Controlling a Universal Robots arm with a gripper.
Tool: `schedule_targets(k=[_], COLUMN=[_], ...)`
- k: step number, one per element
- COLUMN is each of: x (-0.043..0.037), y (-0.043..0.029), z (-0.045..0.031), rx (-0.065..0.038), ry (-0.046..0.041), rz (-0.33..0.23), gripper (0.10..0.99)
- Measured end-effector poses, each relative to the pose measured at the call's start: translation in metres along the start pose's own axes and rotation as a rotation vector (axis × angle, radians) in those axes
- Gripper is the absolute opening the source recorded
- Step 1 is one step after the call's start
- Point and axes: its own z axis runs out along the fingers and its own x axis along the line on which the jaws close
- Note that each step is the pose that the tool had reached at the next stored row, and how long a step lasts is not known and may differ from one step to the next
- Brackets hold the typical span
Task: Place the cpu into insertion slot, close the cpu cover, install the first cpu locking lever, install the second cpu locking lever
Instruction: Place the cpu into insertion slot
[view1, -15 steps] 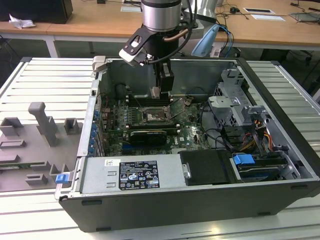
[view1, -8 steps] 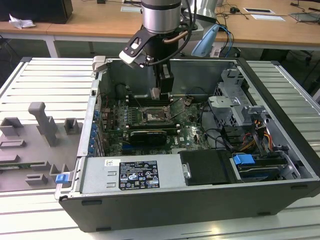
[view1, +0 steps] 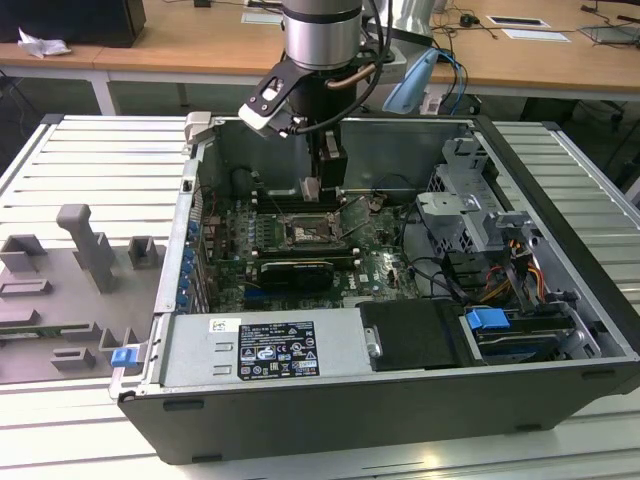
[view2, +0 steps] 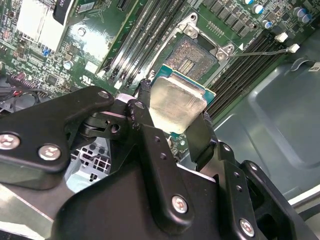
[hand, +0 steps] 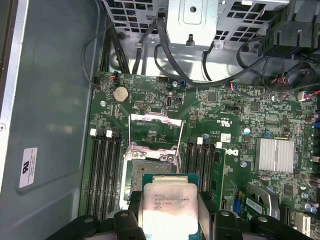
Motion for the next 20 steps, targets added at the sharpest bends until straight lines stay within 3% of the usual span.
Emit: schedule_targets(k=[15,20], x=[-0.0001,-0.0002], y=[-0.0008,-0.0015], z=[0.0093,0.0178], rx=[0.0,0.0], ry=[-0.001,-0.001], rz=[0.0,0.0], gripper=[0.529,0.529])
